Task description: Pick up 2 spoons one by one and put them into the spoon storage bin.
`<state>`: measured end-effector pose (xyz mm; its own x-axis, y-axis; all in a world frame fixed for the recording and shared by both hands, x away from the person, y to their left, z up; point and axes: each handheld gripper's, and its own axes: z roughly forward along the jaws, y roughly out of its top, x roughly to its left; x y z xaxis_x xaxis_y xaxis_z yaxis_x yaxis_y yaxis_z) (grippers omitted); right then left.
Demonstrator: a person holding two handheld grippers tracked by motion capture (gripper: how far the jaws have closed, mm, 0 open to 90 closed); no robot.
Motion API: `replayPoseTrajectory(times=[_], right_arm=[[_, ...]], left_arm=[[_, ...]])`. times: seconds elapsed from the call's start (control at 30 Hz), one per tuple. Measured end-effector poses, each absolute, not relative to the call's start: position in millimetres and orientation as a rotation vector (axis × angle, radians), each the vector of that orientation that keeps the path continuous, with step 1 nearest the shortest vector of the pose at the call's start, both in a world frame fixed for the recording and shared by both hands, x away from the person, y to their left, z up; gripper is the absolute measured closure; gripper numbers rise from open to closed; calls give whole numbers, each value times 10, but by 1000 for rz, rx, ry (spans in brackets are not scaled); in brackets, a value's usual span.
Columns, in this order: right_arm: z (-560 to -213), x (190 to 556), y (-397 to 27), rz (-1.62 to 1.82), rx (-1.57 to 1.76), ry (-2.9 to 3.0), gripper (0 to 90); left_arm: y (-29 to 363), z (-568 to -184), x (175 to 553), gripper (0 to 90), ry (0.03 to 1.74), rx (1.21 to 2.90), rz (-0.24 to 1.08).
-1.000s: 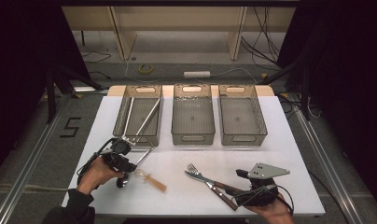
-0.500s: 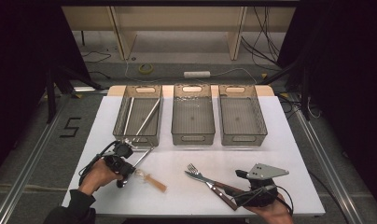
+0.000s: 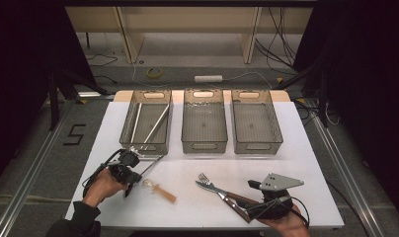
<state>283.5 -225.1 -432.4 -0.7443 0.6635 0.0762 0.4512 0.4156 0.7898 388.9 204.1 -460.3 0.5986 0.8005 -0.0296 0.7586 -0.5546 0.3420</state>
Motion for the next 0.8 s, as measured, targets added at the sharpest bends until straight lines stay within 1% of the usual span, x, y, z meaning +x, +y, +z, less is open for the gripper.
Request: replayPoseTrajectory(times=[0.13, 0.23, 0.43, 0.8], right_arm=[[-4322, 2836, -2250, 1235, 974, 2424, 290], [-4319, 2835, -2251, 1237, 975, 2423, 290], [-4315, 2830, -2247, 1236, 974, 2424, 290], [-4316, 2828, -2243, 1232, 974, 2426, 290]], left_arm=[[2046, -4539, 3870, 866, 1253, 2503, 187], [2030, -4484, 3850, 894, 1232, 2497, 190], [1996, -4409, 3820, 895, 1200, 2502, 194], [1938, -4251, 3777, 895, 1147, 2437, 201]])
